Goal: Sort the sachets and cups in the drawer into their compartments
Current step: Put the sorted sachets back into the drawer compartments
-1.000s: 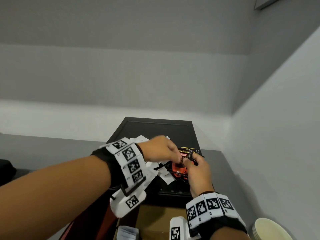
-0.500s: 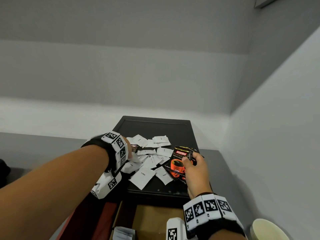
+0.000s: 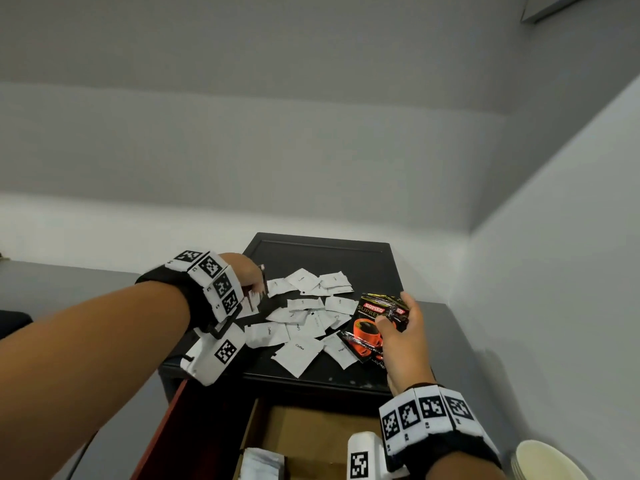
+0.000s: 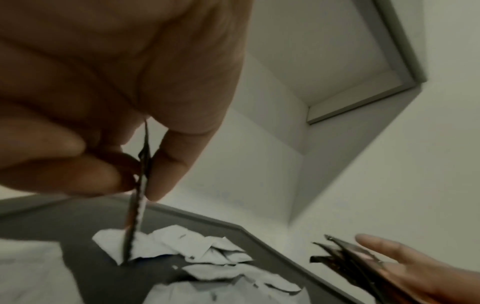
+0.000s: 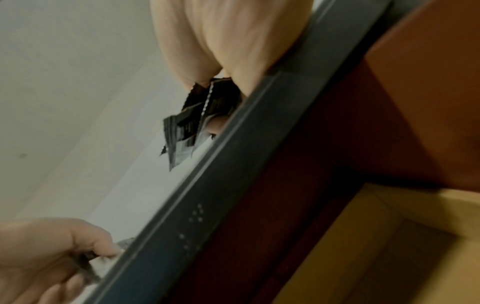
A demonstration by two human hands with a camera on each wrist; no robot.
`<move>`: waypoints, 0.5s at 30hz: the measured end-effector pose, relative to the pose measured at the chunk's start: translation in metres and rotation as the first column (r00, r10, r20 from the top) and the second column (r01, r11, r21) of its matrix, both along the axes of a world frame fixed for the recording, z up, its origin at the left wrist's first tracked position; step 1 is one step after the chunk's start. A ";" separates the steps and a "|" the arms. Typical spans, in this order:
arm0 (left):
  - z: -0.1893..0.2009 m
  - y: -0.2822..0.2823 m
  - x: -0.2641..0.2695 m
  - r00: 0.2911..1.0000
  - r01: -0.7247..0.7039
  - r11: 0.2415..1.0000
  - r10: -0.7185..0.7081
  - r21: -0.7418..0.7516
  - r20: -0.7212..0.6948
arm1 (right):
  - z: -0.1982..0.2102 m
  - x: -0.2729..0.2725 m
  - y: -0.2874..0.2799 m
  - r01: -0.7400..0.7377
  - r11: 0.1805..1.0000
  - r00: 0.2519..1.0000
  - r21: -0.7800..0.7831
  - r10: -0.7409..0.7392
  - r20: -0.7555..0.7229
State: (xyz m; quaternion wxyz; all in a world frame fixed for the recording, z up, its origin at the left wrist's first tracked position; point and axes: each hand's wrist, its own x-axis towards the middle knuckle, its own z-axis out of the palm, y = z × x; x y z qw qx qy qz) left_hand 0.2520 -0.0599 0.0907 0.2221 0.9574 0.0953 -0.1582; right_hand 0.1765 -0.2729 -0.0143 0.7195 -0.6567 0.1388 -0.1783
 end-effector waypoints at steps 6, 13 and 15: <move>0.008 0.009 -0.028 0.983 -0.014 0.905 0.091 -0.425 0.162 | 0.008 -0.005 0.005 -0.044 0.999 0.999 0.027 0.045 -0.025; -0.008 -0.023 -0.081 0.988 0.103 0.844 -0.027 -0.526 0.151 | 0.028 -0.020 0.026 -0.036 0.999 0.996 0.007 0.037 -0.082; -0.011 -0.037 -0.093 0.988 0.112 0.826 -0.033 -0.552 0.152 | 0.040 -0.029 0.040 -0.107 0.994 0.992 0.021 0.108 -0.060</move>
